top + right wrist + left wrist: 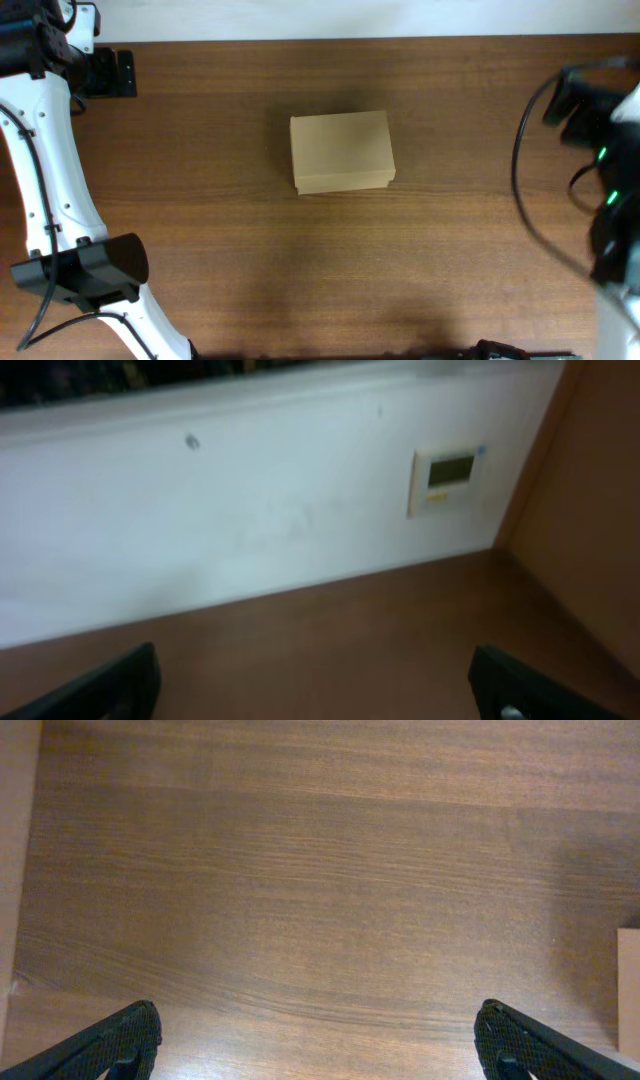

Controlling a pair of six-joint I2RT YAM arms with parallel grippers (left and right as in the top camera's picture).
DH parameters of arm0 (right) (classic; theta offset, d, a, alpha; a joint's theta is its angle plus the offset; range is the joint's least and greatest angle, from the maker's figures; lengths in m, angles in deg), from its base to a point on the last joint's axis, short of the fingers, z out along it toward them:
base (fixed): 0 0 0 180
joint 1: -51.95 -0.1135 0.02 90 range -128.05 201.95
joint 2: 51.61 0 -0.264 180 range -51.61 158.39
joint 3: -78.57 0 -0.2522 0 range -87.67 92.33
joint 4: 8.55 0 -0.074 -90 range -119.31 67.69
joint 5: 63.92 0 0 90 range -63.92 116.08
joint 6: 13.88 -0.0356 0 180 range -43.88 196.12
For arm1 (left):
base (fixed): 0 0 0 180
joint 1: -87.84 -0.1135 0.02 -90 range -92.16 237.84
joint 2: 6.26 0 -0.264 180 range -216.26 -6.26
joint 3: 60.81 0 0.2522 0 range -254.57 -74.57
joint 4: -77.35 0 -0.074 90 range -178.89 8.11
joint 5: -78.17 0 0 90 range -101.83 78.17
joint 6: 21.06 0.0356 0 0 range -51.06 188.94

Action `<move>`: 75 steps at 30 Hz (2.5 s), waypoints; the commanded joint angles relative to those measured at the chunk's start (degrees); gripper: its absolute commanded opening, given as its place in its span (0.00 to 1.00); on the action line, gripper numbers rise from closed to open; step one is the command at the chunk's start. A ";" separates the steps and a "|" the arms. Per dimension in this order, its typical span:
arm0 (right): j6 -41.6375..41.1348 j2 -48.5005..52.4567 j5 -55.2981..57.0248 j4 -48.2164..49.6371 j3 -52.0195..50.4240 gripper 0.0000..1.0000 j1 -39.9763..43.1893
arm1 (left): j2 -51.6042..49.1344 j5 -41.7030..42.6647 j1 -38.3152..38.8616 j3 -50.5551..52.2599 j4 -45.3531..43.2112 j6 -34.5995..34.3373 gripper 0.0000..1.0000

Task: Pack container

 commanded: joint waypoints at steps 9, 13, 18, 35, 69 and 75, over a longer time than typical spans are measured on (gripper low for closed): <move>-13.84 -41.44 -2.34 20.85 -50.71 0.99 -0.46 | 0.24 0.63 -0.04 0.35 -0.04 0.13 1.00; -18.12 -50.66 -1.20 22.10 -59.87 0.99 -7.89 | 0.24 0.63 -0.04 0.35 -0.04 0.13 1.00; -18.12 -51.17 2.93 23.19 -62.97 0.99 -12.63 | 0.24 0.63 -0.04 0.35 -0.04 0.13 1.00; -18.03 -59.45 4.00 24.63 -72.13 0.99 -12.79 | 0.24 0.63 -0.04 0.35 -0.04 0.13 1.00; -17.92 -59.45 3.96 21.88 -72.13 0.99 -12.79 | 32.57 0.24 5.84 27.08 -21.14 0.13 1.00; -17.92 -59.45 3.96 21.88 -72.13 0.99 -12.79 | 58.07 5.27 12.92 63.71 -50.80 0.11 1.00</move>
